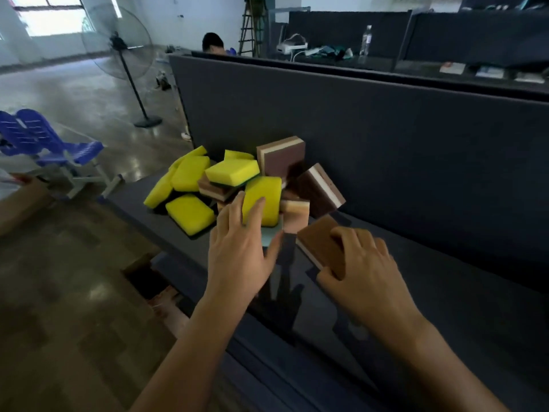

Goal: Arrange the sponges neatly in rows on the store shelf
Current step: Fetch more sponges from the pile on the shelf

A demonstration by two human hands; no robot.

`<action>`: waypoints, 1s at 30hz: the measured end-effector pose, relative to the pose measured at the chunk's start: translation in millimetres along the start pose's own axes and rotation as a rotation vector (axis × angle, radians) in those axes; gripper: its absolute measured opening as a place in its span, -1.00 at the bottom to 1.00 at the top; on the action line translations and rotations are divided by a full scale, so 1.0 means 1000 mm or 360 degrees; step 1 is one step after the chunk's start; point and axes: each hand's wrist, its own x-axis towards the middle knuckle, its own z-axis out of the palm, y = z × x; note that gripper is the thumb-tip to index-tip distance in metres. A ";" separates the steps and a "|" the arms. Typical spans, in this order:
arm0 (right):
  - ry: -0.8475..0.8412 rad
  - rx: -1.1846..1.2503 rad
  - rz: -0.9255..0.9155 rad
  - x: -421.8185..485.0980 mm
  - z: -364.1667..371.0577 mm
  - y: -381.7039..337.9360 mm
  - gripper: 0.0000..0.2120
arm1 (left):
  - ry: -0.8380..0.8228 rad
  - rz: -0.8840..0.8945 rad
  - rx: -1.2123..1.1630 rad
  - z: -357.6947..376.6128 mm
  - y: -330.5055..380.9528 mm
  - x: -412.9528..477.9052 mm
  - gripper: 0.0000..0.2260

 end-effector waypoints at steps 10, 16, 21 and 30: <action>0.0246 0.0035 0.0226 0.003 0.005 0.004 -0.45 | 0.0003 0.0219 -0.0063 0.028 -0.009 0.041 -0.66; 0.0412 0.0044 0.0487 -0.014 0.003 0.020 -0.47 | 0.0105 0.0520 -0.0465 0.023 0.019 0.023 -0.72; 0.0541 0.0013 0.0744 -0.046 -0.007 0.043 -0.48 | -0.0034 0.0796 -0.0737 0.037 0.061 0.007 -0.71; 0.0771 -0.0094 0.1078 -0.151 -0.050 0.106 -0.44 | -0.0271 0.1176 -0.0989 0.056 0.179 -0.037 -0.70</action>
